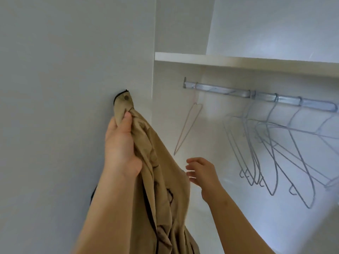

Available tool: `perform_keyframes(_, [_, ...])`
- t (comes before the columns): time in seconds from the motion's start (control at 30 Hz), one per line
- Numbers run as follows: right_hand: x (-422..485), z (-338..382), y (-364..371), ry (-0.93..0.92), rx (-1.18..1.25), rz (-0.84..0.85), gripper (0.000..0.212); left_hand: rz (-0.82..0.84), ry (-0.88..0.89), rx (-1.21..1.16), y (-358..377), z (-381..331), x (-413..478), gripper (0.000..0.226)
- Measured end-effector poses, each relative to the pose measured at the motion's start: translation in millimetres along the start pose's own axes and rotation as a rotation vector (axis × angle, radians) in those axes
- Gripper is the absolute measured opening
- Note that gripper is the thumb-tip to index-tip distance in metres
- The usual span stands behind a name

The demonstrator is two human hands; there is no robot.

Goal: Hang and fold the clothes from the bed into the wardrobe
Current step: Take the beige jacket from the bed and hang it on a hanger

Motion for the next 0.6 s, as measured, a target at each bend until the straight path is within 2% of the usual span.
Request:
perform_keyframes(0.13, [45.9,0.9,13.6,-0.023,-0.040,-0.010,0.018,-0.056,0.061,0.068,-0.5,5.2,15.2,0.016])
perform_keyframes(0.27, [81.0,-2.1,37.6,-0.036,-0.131,0.024,0.025,-0.059,0.082,0.113,-7.2,11.5,23.3,0.020])
perform_keyframes(0.3, [90.3,-2.4,45.8,-0.020,-0.148,0.043,0.032,-0.054,0.086,0.119,-8.1,12.1,25.8,0.021])
perform_keyframes(0.37, [104.8,-3.8,56.6,0.056,-0.076,0.065,0.048,-0.031,0.084,0.123,-8.2,12.5,28.6,0.024])
perform_keyframes(0.47, [122.3,-3.3,73.5,0.166,0.107,0.085,0.055,-0.018,0.099,0.124,-11.5,8.7,35.7,0.029])
perform_keyframes(0.6, [134.5,13.2,83.7,0.096,0.077,0.072,0.058,-0.032,0.099,0.131,-9.5,10.7,42.5,0.021])
Point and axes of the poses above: each hand's wrist, its own x-axis towards the middle knuckle, its own y-axis out of the palm, z = x × y, the point moved 10 cm from there along x, towards the middle knuckle, and after that the axes turned 2 degrees about -y, right-handed, at the moved point
